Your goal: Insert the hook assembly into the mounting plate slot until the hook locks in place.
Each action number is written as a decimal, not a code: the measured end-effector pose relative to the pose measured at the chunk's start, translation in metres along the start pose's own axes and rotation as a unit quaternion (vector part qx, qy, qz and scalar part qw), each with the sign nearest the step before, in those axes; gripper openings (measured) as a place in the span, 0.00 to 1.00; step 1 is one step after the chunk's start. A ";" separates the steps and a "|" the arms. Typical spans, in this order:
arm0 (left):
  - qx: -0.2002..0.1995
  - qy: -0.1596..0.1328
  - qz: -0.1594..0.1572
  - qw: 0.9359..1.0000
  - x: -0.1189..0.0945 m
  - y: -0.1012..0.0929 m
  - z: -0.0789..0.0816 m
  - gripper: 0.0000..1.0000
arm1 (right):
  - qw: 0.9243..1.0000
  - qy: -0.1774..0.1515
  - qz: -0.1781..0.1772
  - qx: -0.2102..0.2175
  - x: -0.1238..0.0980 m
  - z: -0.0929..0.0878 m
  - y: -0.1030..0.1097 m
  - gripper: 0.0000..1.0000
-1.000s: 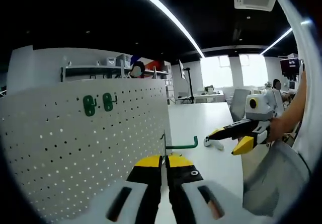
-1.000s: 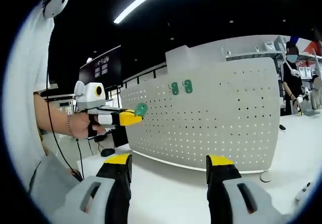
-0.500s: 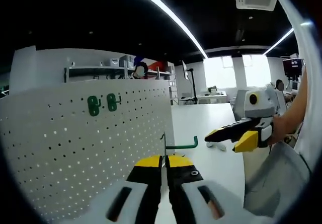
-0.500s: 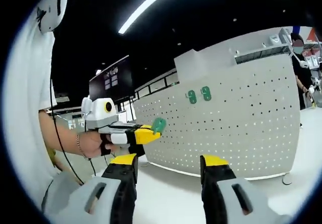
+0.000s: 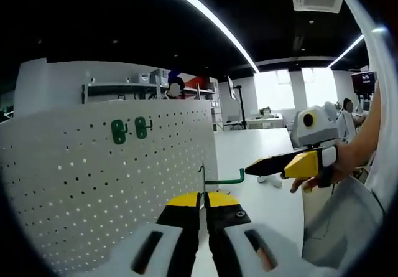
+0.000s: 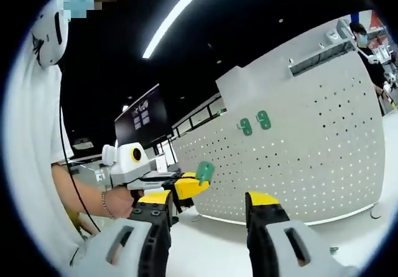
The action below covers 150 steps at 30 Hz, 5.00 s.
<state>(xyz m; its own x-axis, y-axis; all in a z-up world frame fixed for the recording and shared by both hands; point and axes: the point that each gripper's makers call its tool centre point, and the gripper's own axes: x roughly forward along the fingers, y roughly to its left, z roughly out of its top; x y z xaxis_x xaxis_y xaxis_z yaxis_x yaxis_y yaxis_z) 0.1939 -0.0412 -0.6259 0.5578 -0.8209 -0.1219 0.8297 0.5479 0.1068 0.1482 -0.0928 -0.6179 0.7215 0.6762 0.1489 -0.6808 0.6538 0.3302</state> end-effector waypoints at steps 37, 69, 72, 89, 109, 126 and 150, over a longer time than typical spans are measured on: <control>-0.003 -0.012 0.008 1.000 -0.004 0.000 0.008 0.03 | 0.999 -0.013 0.026 0.042 0.041 0.003 0.012 0.34; -0.004 -0.016 0.017 1.000 -0.012 0.001 0.011 0.03 | 0.997 -0.010 0.040 0.061 0.064 -0.001 0.020 0.14; -0.007 -0.018 0.020 1.000 -0.013 0.002 0.012 0.03 | 0.998 -0.011 0.035 0.058 0.066 -0.001 0.019 0.12; -0.018 -0.023 0.039 0.999 -0.015 0.010 0.010 0.02 | 0.997 -0.022 0.018 0.070 0.075 0.000 0.020 0.04; -0.012 -0.015 0.049 0.999 -0.015 0.010 0.008 0.02 | 0.993 -0.025 0.001 0.113 0.078 0.000 0.014 0.02; -0.014 -0.014 0.057 0.998 -0.018 0.013 0.006 0.02 | 0.993 -0.003 0.002 0.121 0.083 -0.003 0.016 0.02; -0.019 -0.017 0.056 0.998 -0.017 0.010 0.008 0.02 | 0.991 -0.007 -0.008 0.132 0.080 -0.001 0.016 0.00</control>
<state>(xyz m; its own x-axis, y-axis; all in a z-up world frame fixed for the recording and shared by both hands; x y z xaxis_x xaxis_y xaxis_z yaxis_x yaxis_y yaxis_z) 0.1929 -0.0227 -0.6153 0.6471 -0.7583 -0.0784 0.7623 0.6422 0.0803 0.1947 -0.0280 -0.6019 0.7350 0.6606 0.1531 -0.6137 0.5519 0.5646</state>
